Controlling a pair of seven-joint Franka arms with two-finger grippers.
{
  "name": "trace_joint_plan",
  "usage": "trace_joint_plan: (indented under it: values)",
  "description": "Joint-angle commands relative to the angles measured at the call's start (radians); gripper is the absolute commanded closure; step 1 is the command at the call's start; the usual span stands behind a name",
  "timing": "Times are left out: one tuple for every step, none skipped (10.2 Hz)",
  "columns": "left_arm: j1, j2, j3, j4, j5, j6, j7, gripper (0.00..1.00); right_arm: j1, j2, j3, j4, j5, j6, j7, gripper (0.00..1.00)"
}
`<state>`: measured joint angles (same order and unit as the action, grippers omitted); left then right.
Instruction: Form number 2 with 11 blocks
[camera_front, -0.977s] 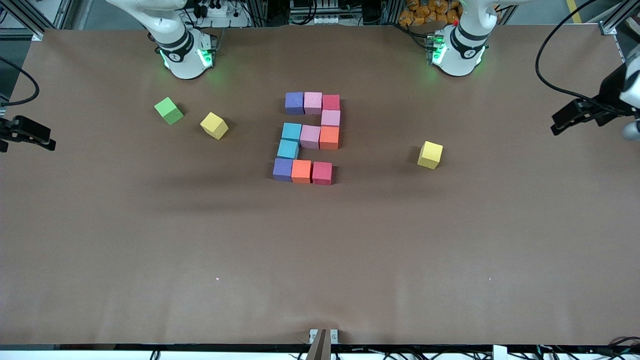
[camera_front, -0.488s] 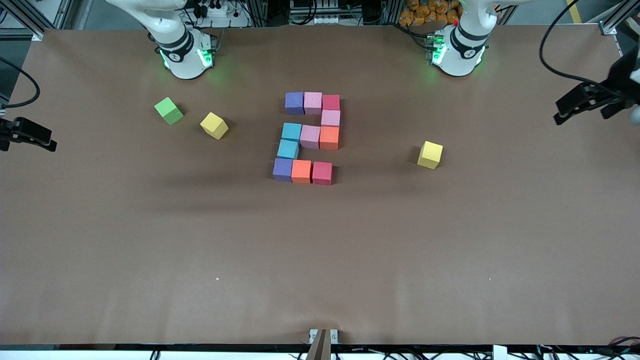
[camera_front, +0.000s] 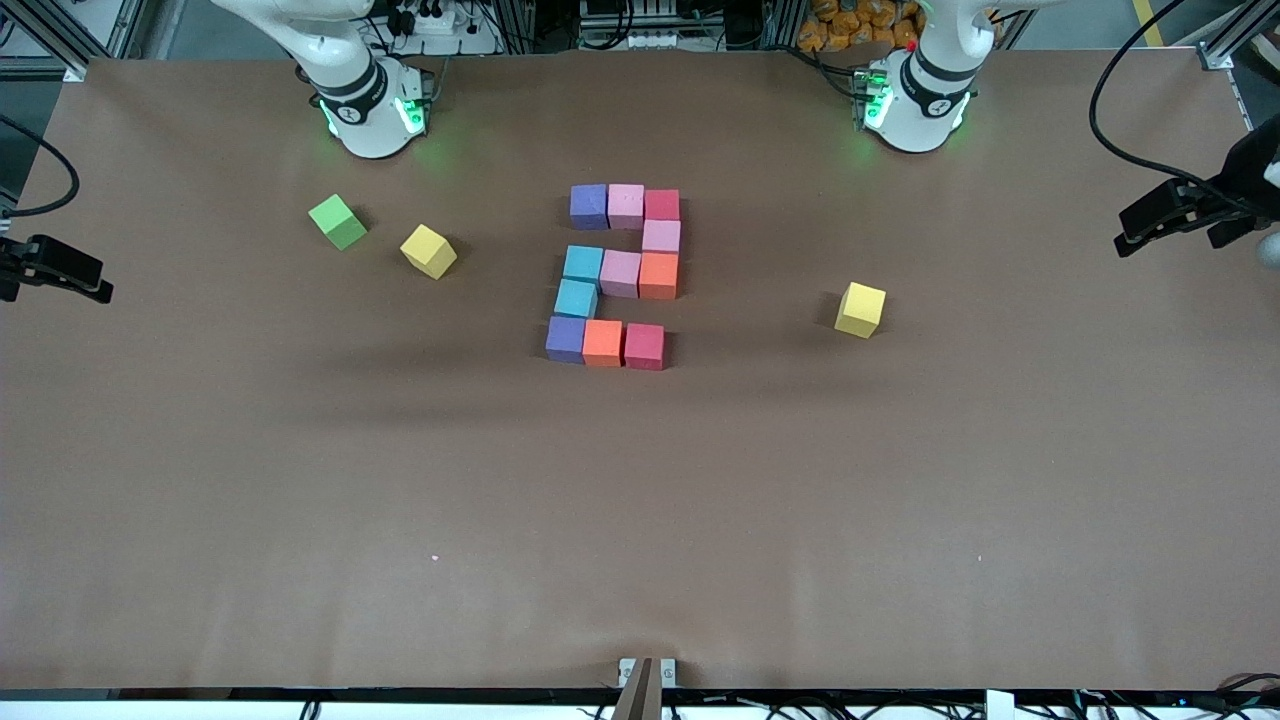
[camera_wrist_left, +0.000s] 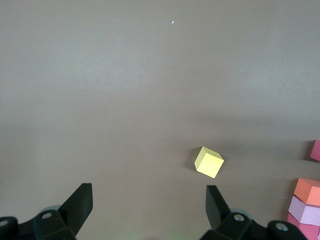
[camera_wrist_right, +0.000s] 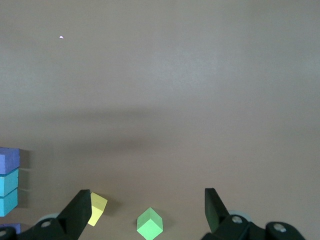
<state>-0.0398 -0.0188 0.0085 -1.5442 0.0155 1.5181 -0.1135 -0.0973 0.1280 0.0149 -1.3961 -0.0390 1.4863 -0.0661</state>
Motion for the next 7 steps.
trace_joint_plan:
  values:
    - [-0.014,0.005,-0.008,0.013,-0.019,0.000,0.020,0.00,-0.009,0.001,0.010,0.002,0.018,-0.009,0.015,0.00]
    - [-0.014,0.003,-0.022,0.015,-0.017,0.008,0.023,0.00,-0.012,0.001,0.011,0.002,0.025,-0.008,0.015,0.00]
    - [-0.014,0.003,-0.022,0.015,-0.017,0.017,0.034,0.00,-0.019,-0.001,0.007,0.002,0.071,-0.008,0.017,0.00]
    - [-0.014,0.005,-0.025,0.013,-0.017,0.019,0.034,0.00,-0.021,-0.001,0.005,0.003,0.082,-0.008,0.014,0.00]
    - [-0.014,0.005,-0.027,0.013,-0.017,0.019,0.034,0.00,-0.016,-0.001,0.007,0.003,0.074,-0.009,0.014,0.00]
    - [-0.014,0.005,-0.027,0.013,-0.017,0.019,0.034,0.00,-0.019,-0.001,0.007,0.003,0.074,-0.009,0.014,0.00]
    - [-0.012,0.005,-0.027,0.013,-0.017,0.019,0.035,0.00,-0.021,-0.001,0.005,0.003,0.074,-0.009,0.014,0.00]
